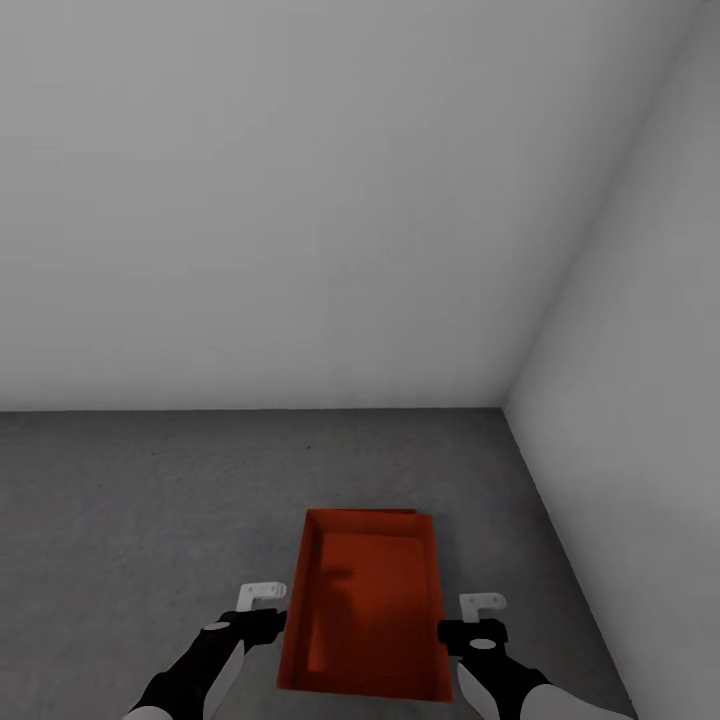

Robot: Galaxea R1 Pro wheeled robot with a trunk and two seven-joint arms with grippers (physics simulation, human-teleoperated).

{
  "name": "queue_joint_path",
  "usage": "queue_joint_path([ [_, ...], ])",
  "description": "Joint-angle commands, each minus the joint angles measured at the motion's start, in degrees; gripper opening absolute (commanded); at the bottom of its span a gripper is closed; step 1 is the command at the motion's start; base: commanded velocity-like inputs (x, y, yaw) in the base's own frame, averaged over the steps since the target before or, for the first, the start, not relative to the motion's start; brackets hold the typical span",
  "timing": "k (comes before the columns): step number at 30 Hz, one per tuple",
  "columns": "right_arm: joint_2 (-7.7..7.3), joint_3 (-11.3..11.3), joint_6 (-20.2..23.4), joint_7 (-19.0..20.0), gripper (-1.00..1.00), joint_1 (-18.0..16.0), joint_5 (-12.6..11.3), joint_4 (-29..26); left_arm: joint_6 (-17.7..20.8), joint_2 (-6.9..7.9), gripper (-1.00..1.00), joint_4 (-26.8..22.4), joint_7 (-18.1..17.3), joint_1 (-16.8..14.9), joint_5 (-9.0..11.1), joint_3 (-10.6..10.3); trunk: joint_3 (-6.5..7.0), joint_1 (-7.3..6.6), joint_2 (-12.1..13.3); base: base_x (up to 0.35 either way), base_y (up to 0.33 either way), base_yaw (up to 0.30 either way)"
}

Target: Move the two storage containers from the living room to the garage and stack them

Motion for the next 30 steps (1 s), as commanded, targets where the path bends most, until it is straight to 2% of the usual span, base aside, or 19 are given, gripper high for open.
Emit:
queue_joint_path([
  [1,0.0,0.4,-0.2,-0.2,1.0,0.0,-0.6,0.0,0.3,0.0,1.0,-0.1,0.2,0.0,0.3,-0.1,-0.05,0.01,0.0,0.0,0.0,0.0],
  [30,0.0,0.4,-0.3,-0.3,1.0,0.0,-0.6,0.0,0.3,0.0,1.0,-0.1,0.2,0.0,0.3,0.1,-0.05,0.01,0.0,0.0,0.0,0.0],
])
